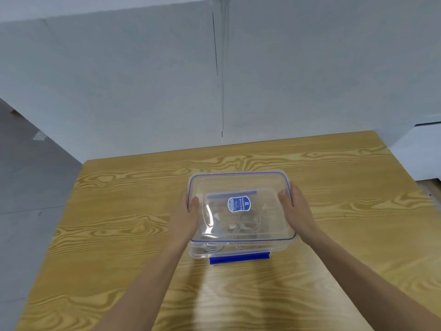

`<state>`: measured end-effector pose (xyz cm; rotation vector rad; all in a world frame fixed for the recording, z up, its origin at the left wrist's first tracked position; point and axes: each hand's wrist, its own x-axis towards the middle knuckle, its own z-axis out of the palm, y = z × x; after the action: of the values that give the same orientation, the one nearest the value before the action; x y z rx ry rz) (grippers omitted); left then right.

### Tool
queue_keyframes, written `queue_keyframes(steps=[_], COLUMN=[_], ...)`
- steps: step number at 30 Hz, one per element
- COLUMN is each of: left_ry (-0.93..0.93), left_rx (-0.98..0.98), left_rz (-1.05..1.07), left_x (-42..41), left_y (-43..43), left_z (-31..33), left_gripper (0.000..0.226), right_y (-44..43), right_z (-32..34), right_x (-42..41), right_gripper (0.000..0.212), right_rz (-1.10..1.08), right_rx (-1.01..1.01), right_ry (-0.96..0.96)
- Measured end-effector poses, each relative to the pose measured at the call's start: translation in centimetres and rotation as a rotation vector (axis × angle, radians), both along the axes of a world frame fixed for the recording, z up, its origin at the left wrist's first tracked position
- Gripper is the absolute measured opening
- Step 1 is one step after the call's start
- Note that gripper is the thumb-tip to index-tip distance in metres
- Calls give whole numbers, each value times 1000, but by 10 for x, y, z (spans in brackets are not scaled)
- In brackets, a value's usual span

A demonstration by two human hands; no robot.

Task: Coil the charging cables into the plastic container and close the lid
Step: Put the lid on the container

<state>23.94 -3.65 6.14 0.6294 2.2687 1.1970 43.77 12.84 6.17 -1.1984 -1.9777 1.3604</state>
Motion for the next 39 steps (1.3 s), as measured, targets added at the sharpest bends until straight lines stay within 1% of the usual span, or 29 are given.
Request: queue_keyframes(steps=[2, 5, 8, 12, 15, 18, 24, 27, 30, 32, 36, 39], left_ry=[5, 2, 3, 13, 23, -6, -59, -56, -23, 0, 36, 35], left_rx=[-95, -153, -156, -185, -181, -154, -101, -148, -177, -190, -207, -219], left_rz=[24, 71, 83, 72, 68, 76, 91, 86, 71, 65, 38, 33], left_x=[2, 6, 9, 11, 12, 10, 8, 6, 4, 4, 6, 5], left_y=[-4, -7, -10, -11, -8, -7, -7, -7, -6, -7, -7, -7], left_z=[-16, -26, -33, -43, -44, -46, -45, -48, -53, -53, -47, -47], left_gripper=[46, 44, 34, 40, 41, 44, 42, 43, 28, 21, 26, 25], right_y=[4, 11, 18, 19, 18, 17, 17, 13, 13, 14, 16, 13], right_z=[-18, -51, -80, -91, -91, -93, -98, -97, -98, -98, -97, -97], right_x=[-1, -4, -7, -10, -9, -8, -5, -4, -4, -5, -8, -7], right_gripper=[15, 16, 30, 39, 41, 44, 23, 28, 32, 32, 31, 27], right_rz=[33, 63, 77, 71, 72, 66, 58, 41, 40, 48, 49, 42], right_rx=[-25, -21, -54, -54, -48, -56, -55, -66, -68, -68, -61, -56], right_ry=[-23, -104, -168, -188, -189, -191, -189, -163, -153, -162, -181, -173])
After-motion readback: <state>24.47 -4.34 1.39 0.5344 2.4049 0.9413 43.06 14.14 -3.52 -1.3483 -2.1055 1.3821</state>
